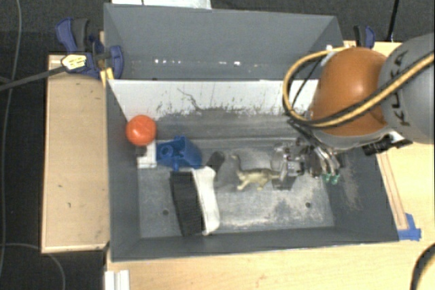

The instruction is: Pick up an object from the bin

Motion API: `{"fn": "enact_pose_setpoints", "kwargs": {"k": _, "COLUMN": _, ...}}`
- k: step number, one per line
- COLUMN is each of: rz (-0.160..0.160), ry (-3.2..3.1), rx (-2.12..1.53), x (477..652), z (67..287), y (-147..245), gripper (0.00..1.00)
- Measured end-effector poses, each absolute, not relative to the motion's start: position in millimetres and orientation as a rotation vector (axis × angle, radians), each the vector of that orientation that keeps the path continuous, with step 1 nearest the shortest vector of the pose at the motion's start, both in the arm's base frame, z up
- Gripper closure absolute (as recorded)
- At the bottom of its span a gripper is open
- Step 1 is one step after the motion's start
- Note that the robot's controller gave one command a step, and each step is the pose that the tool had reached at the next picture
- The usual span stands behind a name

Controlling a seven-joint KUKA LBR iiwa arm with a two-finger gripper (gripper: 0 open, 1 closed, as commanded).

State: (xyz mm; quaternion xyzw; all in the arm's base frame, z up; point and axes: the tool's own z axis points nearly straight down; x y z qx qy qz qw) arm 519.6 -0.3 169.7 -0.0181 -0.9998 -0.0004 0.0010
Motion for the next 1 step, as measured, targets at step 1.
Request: {"fn": "enact_pose_setpoints", "kwargs": {"k": 1, "rz": -0.001, "ry": -3.137, "rx": -0.016, "x": 512.6, "z": 229.6, "y": -8.8, "gripper": 1.00}}
